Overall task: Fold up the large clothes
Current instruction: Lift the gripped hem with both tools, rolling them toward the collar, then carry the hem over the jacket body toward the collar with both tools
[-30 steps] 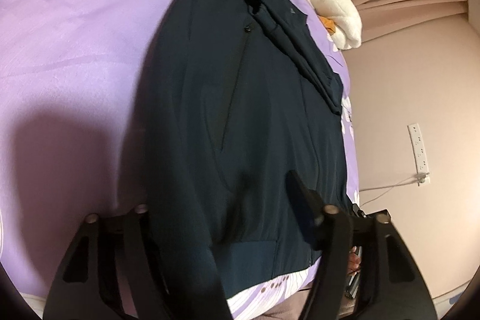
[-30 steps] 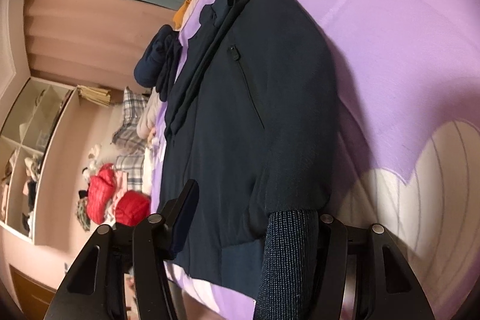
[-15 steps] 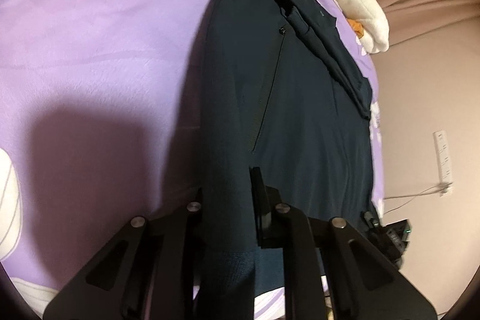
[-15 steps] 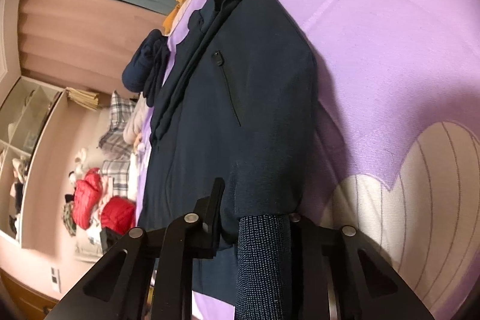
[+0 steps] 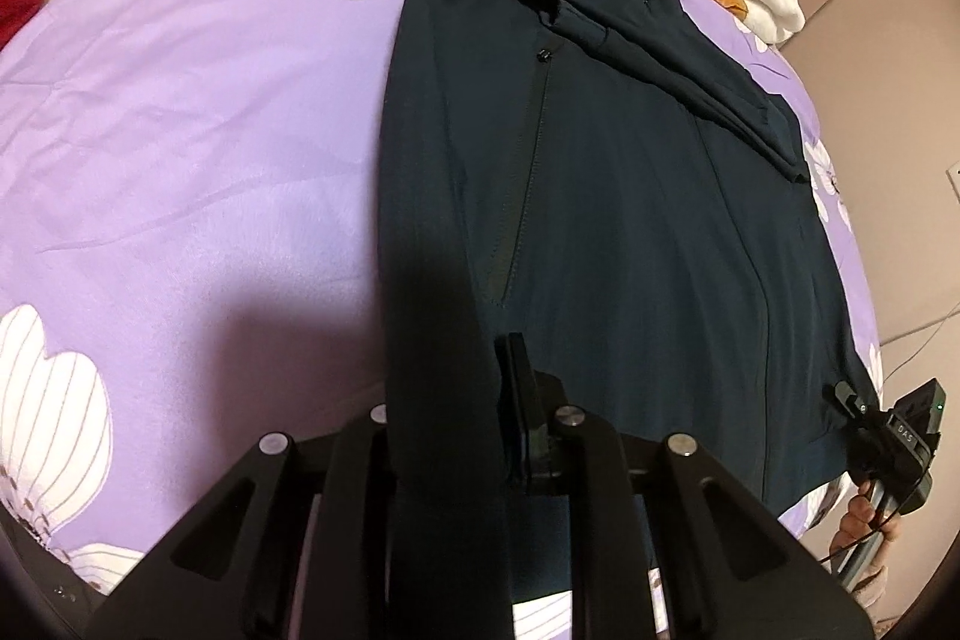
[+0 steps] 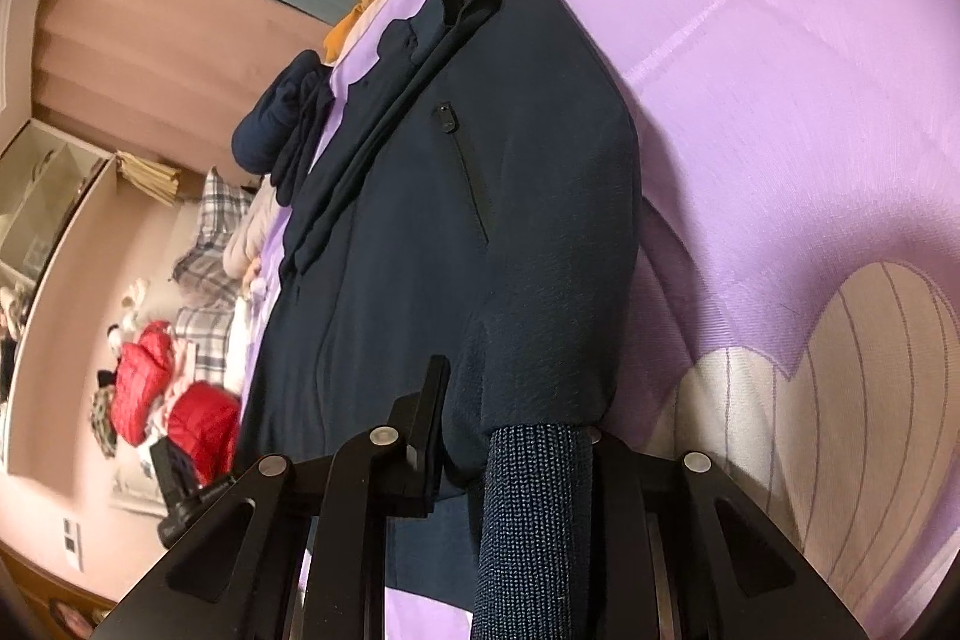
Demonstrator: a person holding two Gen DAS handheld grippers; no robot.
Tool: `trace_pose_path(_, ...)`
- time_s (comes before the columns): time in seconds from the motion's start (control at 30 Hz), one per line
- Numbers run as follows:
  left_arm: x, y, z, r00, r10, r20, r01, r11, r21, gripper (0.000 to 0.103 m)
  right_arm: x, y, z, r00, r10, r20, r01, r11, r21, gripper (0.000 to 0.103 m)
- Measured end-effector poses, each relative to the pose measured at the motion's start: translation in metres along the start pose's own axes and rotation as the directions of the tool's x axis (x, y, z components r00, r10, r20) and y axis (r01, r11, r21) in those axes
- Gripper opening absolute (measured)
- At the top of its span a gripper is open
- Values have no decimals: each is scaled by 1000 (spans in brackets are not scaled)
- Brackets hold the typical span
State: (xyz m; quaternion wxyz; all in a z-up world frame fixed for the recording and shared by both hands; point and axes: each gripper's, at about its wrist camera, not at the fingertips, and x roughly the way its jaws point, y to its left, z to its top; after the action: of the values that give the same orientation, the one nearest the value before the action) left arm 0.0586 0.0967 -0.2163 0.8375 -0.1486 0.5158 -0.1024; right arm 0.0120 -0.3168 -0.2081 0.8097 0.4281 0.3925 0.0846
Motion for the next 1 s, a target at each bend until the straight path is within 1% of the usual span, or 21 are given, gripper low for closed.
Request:
trace_pose_path(0.13,-3,-1,0,1000,9,0,-9,1000,3,16,-3,6,1,1000,0,8,1,1000,-28,23)
trace_pose_path(0.33,-6,-12,1,999,40,17,-41,998,47,13,-4,20,1,1000,-5,13,6,997,-74,19)
trace_pose_path(0.47,-11,-19,3,998,49,41,-52,996,70,12,-6,29,1,1000,9,21,-7,995,-99,16)
trace_pose_path(0.63,-18,-24,1,996,46,72,-52,995,90,11,-9,41,0,999,29,29,-25,993,-118,16)
trace_pose_path(0.77,-19,-25,0,996,41,83,-48,995,91,11,-10,44,-2,999,33,35,-28,991,-128,14)
trace_pose_path(1.0,-26,-23,2,995,-13,103,7,998,63,9,-13,50,-2,997,59,51,-52,989,-138,13)
